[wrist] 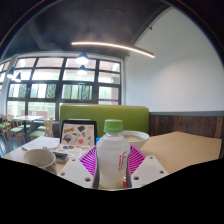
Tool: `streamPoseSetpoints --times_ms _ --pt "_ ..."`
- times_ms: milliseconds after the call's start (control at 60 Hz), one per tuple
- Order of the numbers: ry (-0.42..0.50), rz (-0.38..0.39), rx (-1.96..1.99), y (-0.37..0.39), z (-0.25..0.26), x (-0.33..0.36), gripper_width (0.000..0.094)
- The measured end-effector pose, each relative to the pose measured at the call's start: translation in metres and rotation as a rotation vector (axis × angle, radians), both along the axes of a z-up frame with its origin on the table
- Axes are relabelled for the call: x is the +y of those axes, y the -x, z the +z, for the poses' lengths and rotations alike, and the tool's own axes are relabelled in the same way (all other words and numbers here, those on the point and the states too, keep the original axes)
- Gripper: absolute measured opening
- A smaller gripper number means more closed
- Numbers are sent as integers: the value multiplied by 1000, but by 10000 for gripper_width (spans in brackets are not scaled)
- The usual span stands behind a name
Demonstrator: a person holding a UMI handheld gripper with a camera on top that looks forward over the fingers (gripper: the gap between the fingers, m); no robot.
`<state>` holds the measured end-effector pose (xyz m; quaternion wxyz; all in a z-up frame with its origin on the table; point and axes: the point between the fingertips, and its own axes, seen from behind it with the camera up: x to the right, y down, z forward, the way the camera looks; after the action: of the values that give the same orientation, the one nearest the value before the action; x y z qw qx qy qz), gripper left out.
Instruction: Pour water
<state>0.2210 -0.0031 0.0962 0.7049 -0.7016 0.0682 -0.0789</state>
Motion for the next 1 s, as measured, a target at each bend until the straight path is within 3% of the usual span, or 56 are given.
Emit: streamPoseSetpoints --times_ms 183,367,400,467,483,650,833,1000 --pt "12 -2 9 -1 3 -4 371" --pt "27 0 10 2 -3 11 534" --pt "39 -7 -2 1 -4 14 590" --pt "61 3 -15 0 0 -4 840" --pt "64 9 -13 2 0 -4 856" --pt "105 50 31 13 -5 -16 821" --pt "131 -27 61 10 0 -104 825" --pt "128 -5 85 32 5 -171 828"
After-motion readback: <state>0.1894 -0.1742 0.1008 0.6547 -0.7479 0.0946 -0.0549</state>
